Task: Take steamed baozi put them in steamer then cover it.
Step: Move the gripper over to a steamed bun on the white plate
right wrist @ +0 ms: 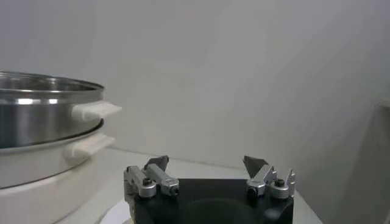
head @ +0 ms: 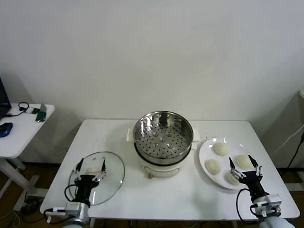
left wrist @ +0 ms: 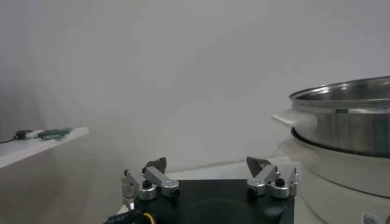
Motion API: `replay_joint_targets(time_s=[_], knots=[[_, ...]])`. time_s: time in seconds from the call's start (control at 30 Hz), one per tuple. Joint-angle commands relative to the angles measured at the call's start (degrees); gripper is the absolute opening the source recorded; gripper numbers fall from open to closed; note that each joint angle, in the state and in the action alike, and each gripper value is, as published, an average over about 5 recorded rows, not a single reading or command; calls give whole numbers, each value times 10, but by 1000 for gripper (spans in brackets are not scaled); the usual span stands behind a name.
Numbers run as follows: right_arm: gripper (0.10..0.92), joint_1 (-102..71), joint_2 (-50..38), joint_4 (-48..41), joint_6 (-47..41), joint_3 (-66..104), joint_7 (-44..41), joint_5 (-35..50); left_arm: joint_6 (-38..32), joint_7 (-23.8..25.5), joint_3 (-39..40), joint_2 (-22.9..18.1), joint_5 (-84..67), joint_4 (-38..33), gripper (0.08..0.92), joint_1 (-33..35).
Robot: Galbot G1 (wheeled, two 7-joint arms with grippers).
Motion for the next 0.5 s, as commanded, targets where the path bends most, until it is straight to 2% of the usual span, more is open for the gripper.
replay_joint_targets(time_s=[0.03,0.23,0.37,0.5], knots=[[823,38,-55,2,-71,-3,-23,-17,4,-5,2,4,0,-2,823,0],[823,97,-218,-19,-186,-30,-148,-81,8,-5,6,13,-3,-7,823,4],[823,162,-324,-71,-192,-76,-252,-102,7,-6,10,17,-3,-6,823,6],[823,261,-379,-131,-174,-160,-335,-129,6,-8,14,19,-4,-3,823,6]])
